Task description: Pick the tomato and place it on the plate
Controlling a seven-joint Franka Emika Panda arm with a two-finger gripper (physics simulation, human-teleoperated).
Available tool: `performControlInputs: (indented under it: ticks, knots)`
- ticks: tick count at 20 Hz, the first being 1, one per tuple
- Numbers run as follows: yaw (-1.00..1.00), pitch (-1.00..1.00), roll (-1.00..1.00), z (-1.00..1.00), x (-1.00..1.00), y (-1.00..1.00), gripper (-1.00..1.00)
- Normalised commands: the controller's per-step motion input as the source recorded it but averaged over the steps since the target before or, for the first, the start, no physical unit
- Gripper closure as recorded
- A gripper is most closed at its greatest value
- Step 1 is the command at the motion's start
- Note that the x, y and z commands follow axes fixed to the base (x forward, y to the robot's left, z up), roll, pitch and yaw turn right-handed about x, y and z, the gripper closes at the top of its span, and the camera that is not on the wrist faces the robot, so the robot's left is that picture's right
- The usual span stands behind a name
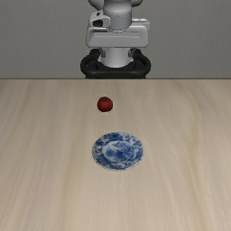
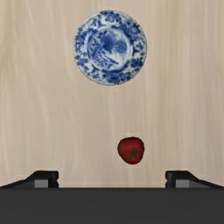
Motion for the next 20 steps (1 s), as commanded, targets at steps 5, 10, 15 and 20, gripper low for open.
performControlInputs:
  ticks: [5,10,15,20]
  knots:
    - [0.0,0.0,0.0,0.0,-0.4,-0.6,-1.0]
    - [0.0,0.0,0.0,0.0,-0.4,-0.2,-1.0]
    - [0.0,0.0,0.0,-0.8,0.0,0.2,-1.0]
    - [0.0,0.0,0.0,-1.0,0.0,0.0,-1.0]
